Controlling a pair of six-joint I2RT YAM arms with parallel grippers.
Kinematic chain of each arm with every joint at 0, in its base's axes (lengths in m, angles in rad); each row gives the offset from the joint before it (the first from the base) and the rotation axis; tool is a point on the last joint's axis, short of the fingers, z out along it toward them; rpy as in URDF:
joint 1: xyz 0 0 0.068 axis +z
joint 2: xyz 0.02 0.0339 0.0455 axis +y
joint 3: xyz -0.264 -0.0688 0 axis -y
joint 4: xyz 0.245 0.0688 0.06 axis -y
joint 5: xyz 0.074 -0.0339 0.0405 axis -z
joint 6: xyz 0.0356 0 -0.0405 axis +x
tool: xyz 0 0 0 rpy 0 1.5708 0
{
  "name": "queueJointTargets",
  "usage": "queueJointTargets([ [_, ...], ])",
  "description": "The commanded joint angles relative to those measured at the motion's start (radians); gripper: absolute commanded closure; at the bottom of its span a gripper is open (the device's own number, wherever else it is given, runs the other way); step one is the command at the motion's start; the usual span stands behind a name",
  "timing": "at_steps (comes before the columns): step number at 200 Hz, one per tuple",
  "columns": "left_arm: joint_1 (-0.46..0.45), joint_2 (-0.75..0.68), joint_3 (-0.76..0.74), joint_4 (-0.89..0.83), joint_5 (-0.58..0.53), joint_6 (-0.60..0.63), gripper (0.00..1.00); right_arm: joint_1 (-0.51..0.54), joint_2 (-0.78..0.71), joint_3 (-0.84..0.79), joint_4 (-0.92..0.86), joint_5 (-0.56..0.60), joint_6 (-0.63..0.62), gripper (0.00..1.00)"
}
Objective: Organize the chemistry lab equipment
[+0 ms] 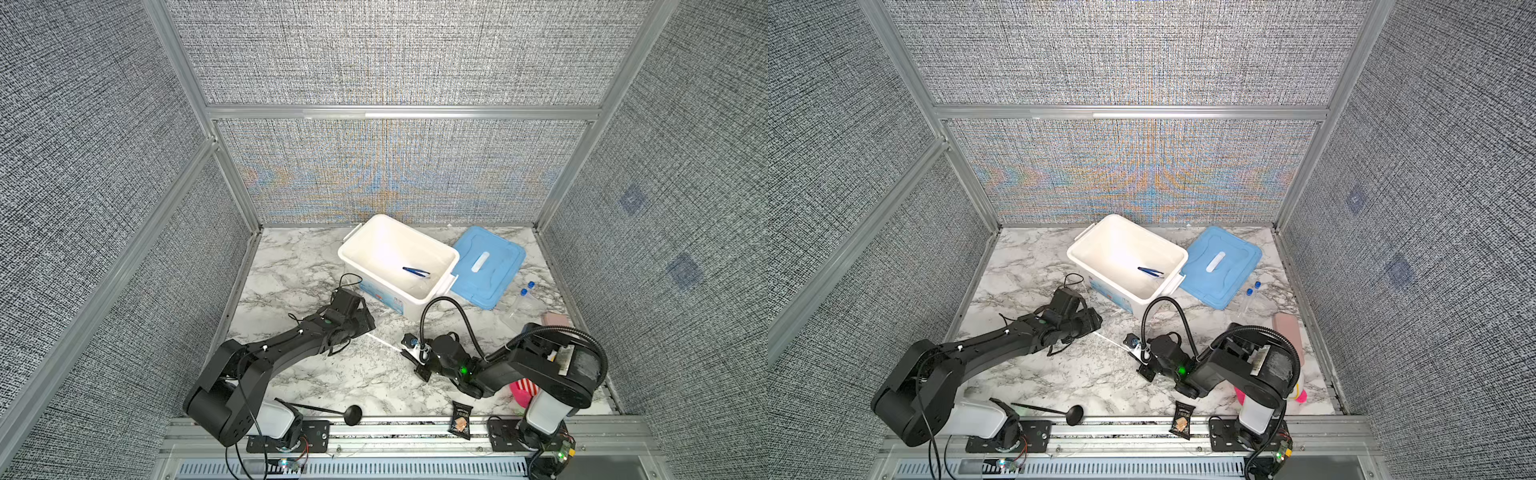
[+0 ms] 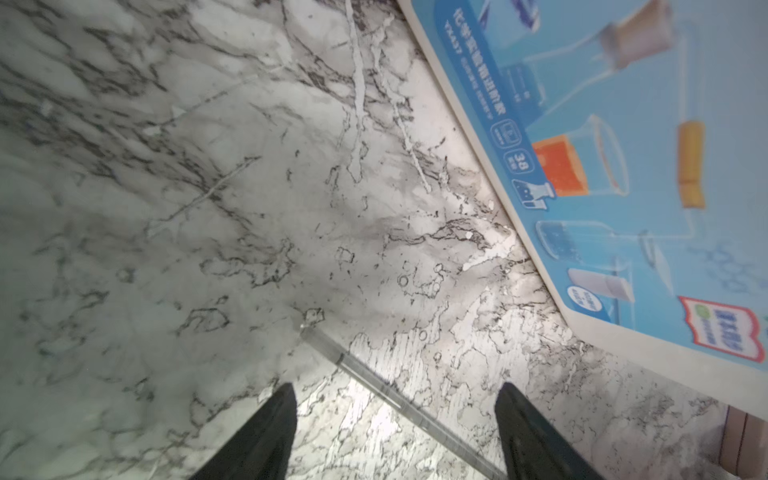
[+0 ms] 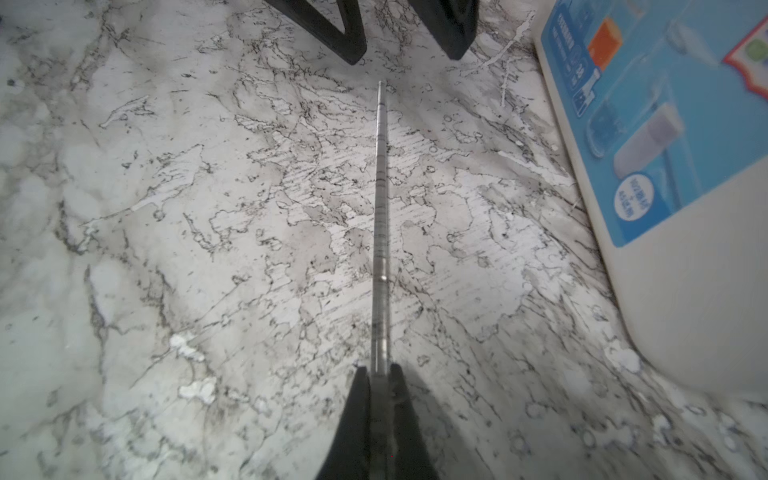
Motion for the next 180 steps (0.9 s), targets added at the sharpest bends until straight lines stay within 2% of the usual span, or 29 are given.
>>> queueJointTargets([
  [1,0.001,0.01,0.008,0.013,0.001,0.001,0.23,0.004,-0.013,0.015,-0.011,0.019,-0.001,0.95],
  [58,0.003,0.02,0.009,-0.009,-0.014,-0.009,0.23,0.005,-0.049,0.035,-0.063,0.022,0.005,0.96],
  [124,0.005,0.044,0.002,0.032,0.01,-0.029,0.25,0.016,-0.019,0.068,-0.022,0.035,0.042,0.96],
  [180,0.011,0.052,-0.014,0.128,0.047,-0.08,0.41,0.033,0.014,0.086,0.052,0.064,0.091,0.97],
])
